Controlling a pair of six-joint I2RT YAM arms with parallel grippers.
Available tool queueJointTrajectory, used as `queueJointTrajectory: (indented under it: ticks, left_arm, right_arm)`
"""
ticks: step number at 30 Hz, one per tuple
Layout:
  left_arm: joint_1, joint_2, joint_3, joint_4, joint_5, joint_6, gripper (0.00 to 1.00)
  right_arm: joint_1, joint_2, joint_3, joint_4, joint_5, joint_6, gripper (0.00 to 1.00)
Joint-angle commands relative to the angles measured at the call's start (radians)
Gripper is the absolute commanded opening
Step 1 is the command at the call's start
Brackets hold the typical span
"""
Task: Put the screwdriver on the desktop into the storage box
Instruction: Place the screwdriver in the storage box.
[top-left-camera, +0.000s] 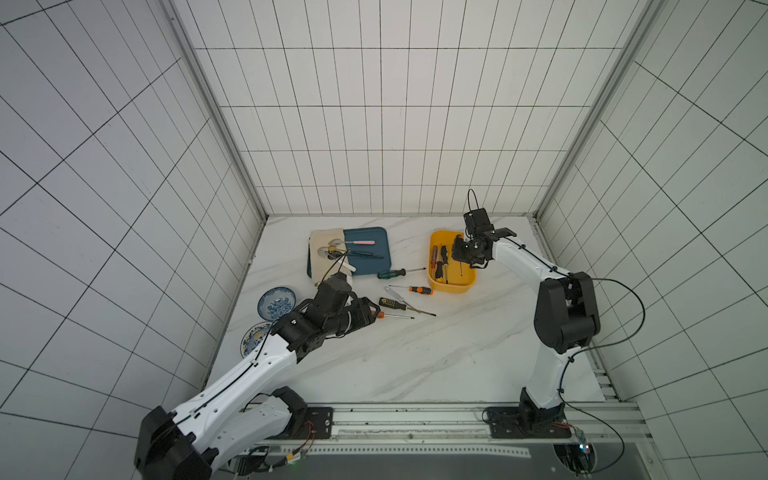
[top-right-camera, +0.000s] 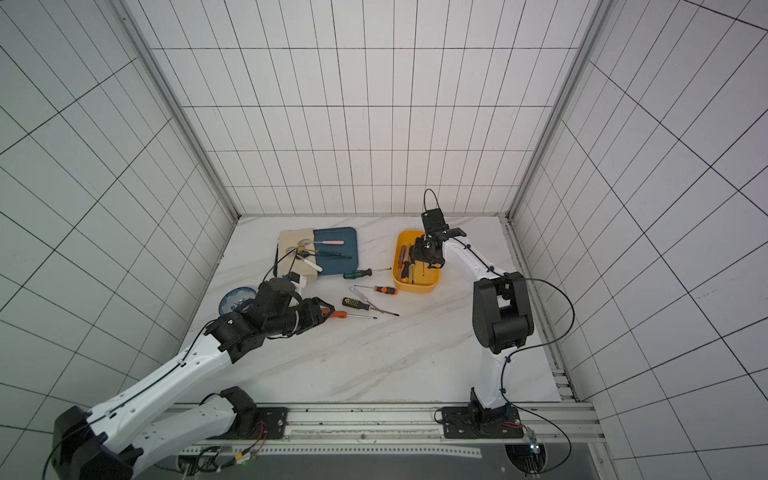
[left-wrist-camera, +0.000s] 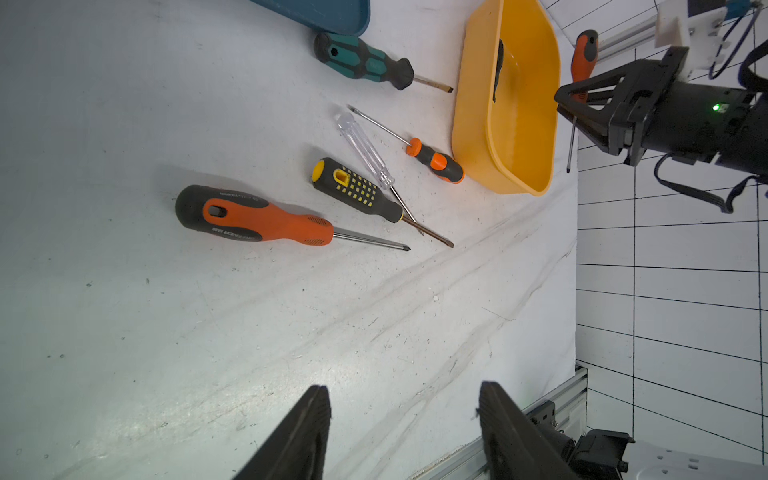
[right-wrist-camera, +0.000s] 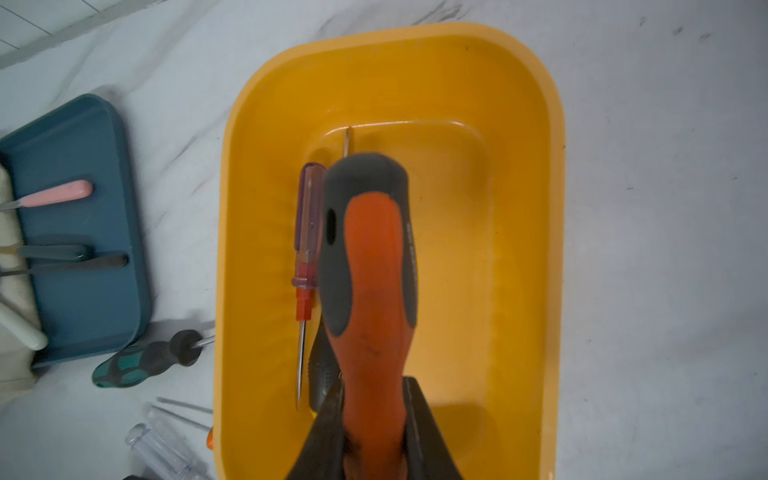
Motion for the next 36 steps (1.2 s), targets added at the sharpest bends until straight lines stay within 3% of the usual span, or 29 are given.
queueJointTrajectory:
  ticks: [1, 15, 36]
  left_arm:
    - [0.005, -0.013, -0.009, -0.004, -0.012, 0.012, 0.61]
    - [0.009, -0.010, -0.005, -0.021, -0.018, 0.016, 0.61]
    - [0.017, 0.002, 0.004, -0.036, -0.021, 0.016, 0.61]
  right_arm:
    - [-0.010, 0.047, 0.065, -0.040, 0.042, -0.031, 0.10]
    - [-0.017, 0.226, 0.215, -0.083, 0.061, -0.040, 0.19]
    - [-0.025, 0.323, 0.308, -0.120, 0.042, -0.040, 0.33]
